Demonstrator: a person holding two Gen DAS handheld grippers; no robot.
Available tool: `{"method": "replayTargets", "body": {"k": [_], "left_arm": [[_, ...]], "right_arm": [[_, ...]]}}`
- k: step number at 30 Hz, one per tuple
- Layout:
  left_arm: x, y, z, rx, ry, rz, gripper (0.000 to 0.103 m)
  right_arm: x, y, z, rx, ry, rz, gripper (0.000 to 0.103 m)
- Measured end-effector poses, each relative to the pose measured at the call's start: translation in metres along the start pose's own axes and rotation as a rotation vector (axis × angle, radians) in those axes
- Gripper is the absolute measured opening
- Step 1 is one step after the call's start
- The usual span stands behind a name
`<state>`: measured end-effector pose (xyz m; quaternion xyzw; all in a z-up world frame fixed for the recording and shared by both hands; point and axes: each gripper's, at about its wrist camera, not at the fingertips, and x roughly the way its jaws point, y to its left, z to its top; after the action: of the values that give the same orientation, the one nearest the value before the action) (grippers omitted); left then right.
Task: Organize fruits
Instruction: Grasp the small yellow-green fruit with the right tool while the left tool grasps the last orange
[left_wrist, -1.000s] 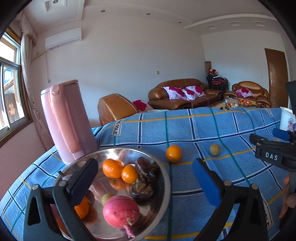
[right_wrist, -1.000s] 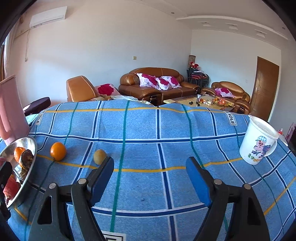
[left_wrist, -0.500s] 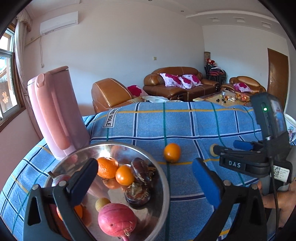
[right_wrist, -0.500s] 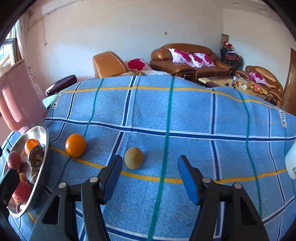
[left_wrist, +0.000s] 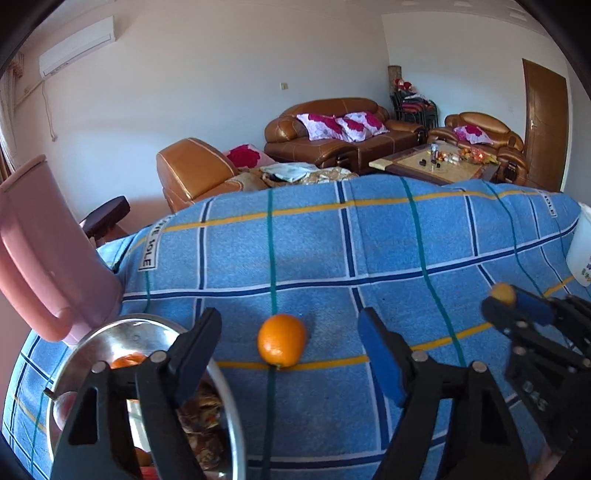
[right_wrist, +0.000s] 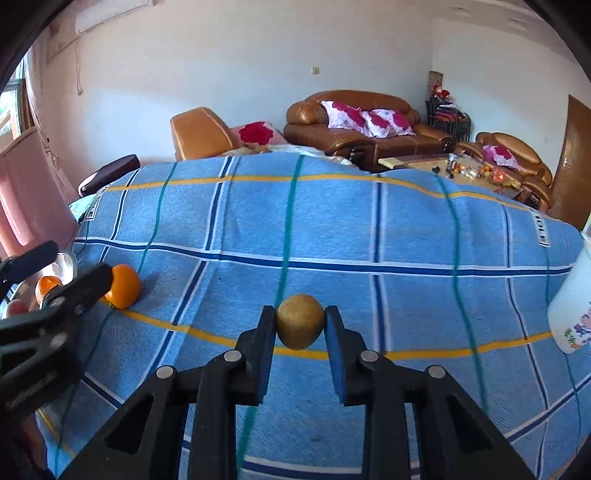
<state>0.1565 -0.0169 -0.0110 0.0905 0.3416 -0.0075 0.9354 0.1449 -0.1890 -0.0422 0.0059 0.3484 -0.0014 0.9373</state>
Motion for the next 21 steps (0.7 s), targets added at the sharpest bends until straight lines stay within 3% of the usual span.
{"method": "replayTargets", "body": {"k": [4, 7, 9, 13, 14, 16, 18, 21], "left_arm": [[0.036, -0.013, 0.002, -0.030, 0.128, 0.066, 0.060], [0.046, -0.015, 0.002, -0.059, 0.151, 0.151, 0.059], [0.055, -0.014, -0.002, -0.087, 0.195, 0.161, 0.059], [0.060, -0.014, 0.000, -0.119, 0.203, 0.183, 0.057], [0.061, -0.016, 0.001, -0.123, 0.202, 0.176, 0.056], [0.062, -0.019, 0.003, -0.115, 0.199, 0.129, 0.039], [0.060, -0.025, 0.004, -0.096, 0.193, 0.103, 0.038], [0.054, -0.024, 0.003, -0.127, 0.174, -0.034, 0.038]], "right_arm": [[-0.016, -0.027, -0.006, 0.040, -0.033, -0.028, 0.029], [-0.017, -0.041, -0.005, 0.086, -0.032, -0.016, 0.029], [-0.016, -0.043, -0.004, 0.109, -0.030, -0.001, 0.029], [-0.018, -0.047, -0.004, 0.121, -0.033, 0.011, 0.029], [-0.018, -0.047, -0.004, 0.122, -0.035, 0.012, 0.029], [-0.019, -0.044, -0.004, 0.113, -0.044, 0.002, 0.029], [-0.021, -0.043, -0.005, 0.103, -0.052, -0.019, 0.029], [-0.020, -0.044, -0.007, 0.106, -0.060, -0.038, 0.029]]}}
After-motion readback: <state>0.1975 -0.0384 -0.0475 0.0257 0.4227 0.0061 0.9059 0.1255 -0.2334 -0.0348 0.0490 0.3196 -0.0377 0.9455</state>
